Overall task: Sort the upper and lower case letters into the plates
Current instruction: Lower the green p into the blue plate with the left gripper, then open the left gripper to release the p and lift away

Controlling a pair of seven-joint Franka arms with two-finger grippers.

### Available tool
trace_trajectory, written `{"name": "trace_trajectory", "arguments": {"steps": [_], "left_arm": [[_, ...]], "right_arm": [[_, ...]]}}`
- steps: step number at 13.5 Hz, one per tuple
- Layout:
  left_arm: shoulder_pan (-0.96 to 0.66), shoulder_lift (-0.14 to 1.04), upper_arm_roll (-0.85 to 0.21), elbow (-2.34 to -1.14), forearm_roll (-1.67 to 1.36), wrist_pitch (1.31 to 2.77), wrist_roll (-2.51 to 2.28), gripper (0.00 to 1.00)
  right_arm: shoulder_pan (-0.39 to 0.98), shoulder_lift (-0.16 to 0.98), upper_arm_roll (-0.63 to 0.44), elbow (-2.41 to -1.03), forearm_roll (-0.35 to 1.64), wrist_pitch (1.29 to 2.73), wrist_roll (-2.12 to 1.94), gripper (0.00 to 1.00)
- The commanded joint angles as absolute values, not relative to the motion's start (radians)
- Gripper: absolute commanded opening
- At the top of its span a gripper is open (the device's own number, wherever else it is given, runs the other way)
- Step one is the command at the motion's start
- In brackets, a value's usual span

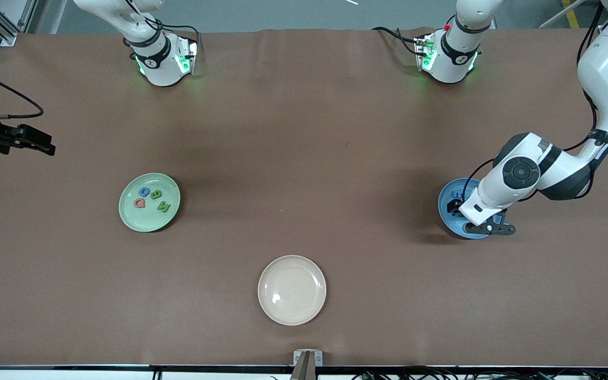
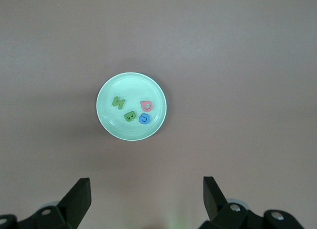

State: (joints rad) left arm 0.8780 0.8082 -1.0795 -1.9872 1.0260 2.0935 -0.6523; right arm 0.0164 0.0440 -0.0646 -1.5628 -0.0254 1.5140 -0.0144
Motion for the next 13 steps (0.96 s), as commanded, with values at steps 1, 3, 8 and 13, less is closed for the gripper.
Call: {"name": "trace_trajectory", "arguments": {"steps": [1,3,8,13], "left_arm": [[0.877,0.779,-1.114,-1.959,1.006,2.019,-0.629,1.0],[0.877,0.779,-1.114,-1.954,1.006,2.017,-0.63,1.0],[0.897,0.758,-1.144,-1.918,0.942,2.016,-0.62,1.0],[0.674,0.538,-0.888,-1.818,0.486,1.994,-0.306,1.0]], "right_arm": [[0.018,-0.005,-0.072,-1.609,0.011,1.532,-0.018,1.0],[0.018,-0.011,-0.074,-1.609,0.023,1.531,-0.02,1.0],[0.009,-0.064,-0.077,-1.621,0.023,1.52,-0.025,1.0],[0.02,-0.09,-0.069,-1.626,-0.006,1.511,-0.028,1.0]]}}
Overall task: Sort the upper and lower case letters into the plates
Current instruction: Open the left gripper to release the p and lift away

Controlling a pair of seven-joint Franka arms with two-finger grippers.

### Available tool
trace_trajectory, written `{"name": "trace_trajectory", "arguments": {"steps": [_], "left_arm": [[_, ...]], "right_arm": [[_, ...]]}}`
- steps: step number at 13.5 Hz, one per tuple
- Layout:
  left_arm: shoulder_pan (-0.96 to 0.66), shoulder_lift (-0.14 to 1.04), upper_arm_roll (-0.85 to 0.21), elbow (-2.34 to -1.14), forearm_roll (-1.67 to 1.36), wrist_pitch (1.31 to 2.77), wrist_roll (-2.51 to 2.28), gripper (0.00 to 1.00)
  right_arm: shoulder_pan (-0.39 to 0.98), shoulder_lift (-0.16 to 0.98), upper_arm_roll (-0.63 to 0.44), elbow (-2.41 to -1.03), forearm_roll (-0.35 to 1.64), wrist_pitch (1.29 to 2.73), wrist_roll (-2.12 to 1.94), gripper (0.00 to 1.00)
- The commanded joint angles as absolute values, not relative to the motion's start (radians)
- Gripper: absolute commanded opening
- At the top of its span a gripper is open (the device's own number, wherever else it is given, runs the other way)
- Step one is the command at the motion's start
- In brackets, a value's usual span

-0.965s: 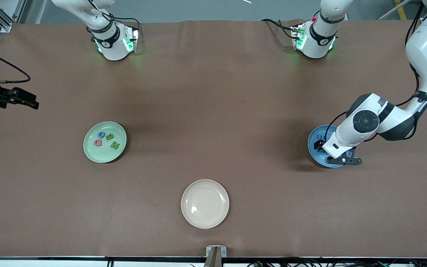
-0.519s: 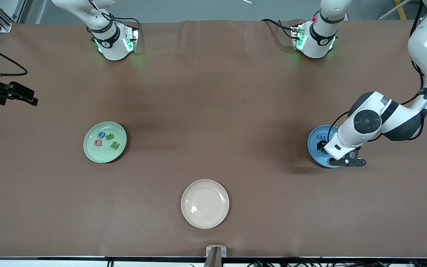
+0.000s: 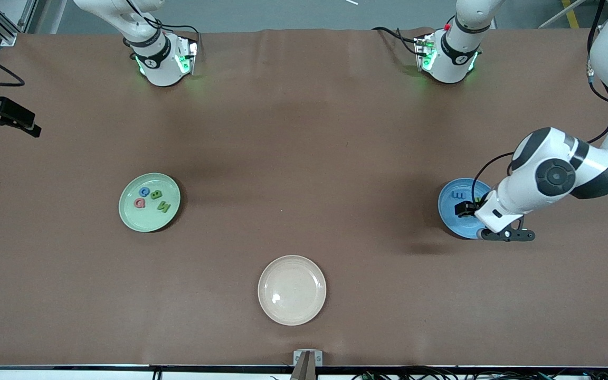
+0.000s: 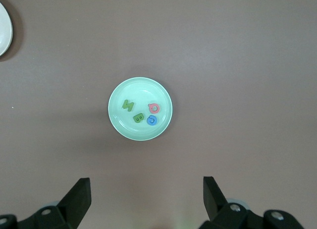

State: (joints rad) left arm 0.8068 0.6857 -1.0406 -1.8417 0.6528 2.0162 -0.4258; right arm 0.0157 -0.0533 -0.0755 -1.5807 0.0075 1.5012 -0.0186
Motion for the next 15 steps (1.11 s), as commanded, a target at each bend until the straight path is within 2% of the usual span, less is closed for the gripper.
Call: {"name": "trace_trajectory", "arguments": {"steps": [1,4,7,9,15], "left_arm": [[0.587,0.473,-0.788,-1.819,0.366,1.988,-0.24,1.0],[0.294,0.355,-0.451,-1.819,0.13,1.967,-0.149,1.0],[0.109,0.287,-0.263,-1.833,0.013,1.944,-0.144,0.99],[0.09,0.229,-0.224,-1.864,-0.043,1.94,-0.144,0.99],[0.216,0.04,-0.236,-1.887,-0.04,1.927,-0.12,1.0]], "right_arm": [[0.021,-0.089,-0.068,-1.628,-0.012,1.511,-0.028,1.0],[0.02,-0.089,-0.069,-1.628,-0.011,1.511,-0.028,1.0],[0.017,-0.089,-0.071,-1.64,-0.012,1.514,-0.029,1.0],[0.014,-0.087,-0.072,-1.64,-0.012,1.522,-0.073,1.0],[0.015,-0.087,-0.072,-1.64,-0.008,1.514,-0.069,1.0]]}}
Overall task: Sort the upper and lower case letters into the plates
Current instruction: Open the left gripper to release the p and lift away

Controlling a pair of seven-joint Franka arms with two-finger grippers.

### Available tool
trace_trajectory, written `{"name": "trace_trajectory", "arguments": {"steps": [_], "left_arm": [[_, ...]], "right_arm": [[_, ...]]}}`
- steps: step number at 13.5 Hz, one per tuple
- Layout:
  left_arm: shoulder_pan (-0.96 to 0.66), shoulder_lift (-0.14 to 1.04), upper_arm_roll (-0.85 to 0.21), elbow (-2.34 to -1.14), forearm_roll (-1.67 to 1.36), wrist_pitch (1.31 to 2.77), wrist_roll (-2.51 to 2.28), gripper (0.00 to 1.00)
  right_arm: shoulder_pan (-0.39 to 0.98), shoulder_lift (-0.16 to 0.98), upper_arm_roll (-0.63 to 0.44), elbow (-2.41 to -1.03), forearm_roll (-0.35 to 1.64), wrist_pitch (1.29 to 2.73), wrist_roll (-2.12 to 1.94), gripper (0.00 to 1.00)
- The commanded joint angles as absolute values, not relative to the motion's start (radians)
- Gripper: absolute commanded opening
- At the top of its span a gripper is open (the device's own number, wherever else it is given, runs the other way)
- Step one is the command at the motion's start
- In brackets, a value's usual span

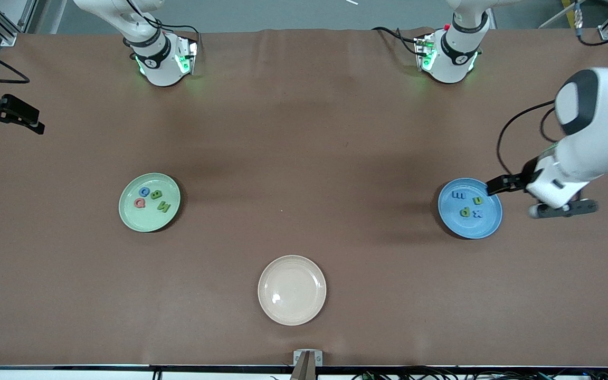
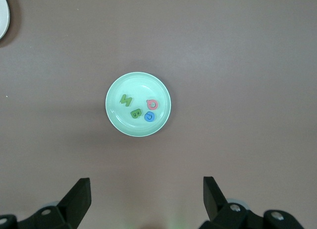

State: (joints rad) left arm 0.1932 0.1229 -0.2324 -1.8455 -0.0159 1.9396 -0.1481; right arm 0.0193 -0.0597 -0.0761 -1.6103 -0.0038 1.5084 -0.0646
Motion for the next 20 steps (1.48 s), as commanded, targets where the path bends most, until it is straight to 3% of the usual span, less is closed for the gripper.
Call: {"name": "trace_trajectory", "arguments": {"steps": [1,7,11,13,20], "left_arm": [[0.218,0.008,-0.235,-1.887,-0.044,1.91,-0.118,1.0],[0.262,-0.159,-0.226,-1.859,-0.048,1.807,-0.045,1.0],[0.27,-0.115,-0.224,-1.628,-0.048,1.633,-0.023,1.0],[0.239,-0.094,-0.222,-1.573,-0.043,1.585,-0.029,1.0],[-0.036,-0.092,0.03,-1.595,-0.037,1.537,-0.037,1.0]], "right_arm": [[0.015,-0.089,-0.072,-1.64,0.001,1.513,-0.064,1.0],[0.015,-0.091,-0.074,-1.638,0.02,1.505,-0.035,1.0],[0.015,-0.091,-0.074,-1.638,0.018,1.499,-0.037,1.0],[0.015,-0.091,-0.072,-1.637,0.018,1.499,-0.037,1.0],[0.015,-0.091,-0.072,-1.637,0.005,1.497,-0.037,1.0]]}}
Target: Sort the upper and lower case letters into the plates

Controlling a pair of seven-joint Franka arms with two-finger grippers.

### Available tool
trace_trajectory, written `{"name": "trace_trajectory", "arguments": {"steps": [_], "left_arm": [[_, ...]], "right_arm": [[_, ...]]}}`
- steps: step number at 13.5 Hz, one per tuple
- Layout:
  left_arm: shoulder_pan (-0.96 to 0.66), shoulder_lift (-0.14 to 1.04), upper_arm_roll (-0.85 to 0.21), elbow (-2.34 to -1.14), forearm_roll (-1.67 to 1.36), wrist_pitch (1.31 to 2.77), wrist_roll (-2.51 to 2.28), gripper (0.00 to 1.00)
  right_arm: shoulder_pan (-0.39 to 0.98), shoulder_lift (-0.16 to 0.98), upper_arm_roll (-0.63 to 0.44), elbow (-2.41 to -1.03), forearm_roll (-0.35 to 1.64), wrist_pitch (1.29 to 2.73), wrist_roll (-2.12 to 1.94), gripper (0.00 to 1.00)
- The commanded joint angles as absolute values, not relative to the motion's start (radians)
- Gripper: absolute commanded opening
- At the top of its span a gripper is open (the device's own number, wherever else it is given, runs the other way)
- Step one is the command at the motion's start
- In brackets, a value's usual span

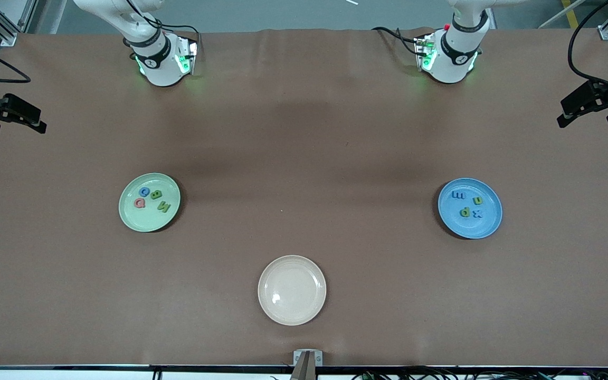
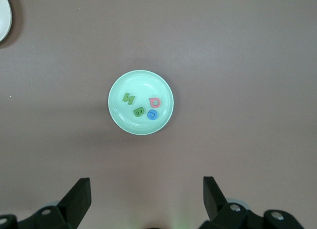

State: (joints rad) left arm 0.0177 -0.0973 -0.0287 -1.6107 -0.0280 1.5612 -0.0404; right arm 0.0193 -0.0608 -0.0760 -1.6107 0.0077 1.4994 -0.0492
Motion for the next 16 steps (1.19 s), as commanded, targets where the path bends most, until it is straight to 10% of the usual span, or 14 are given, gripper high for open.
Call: {"name": "trace_trajectory", "arguments": {"steps": [1,16], "left_arm": [[-0.055,-0.092,0.052,-1.595,-0.037,1.537,-0.034,1.0],[-0.049,-0.066,0.049,-1.672,-0.032,1.735,-0.029,1.0]], "right_arm": [[0.015,-0.091,-0.072,-1.637,0.005,1.496,-0.034,1.0],[0.015,-0.087,-0.071,-1.637,0.005,1.491,-0.008,1.0]]}}
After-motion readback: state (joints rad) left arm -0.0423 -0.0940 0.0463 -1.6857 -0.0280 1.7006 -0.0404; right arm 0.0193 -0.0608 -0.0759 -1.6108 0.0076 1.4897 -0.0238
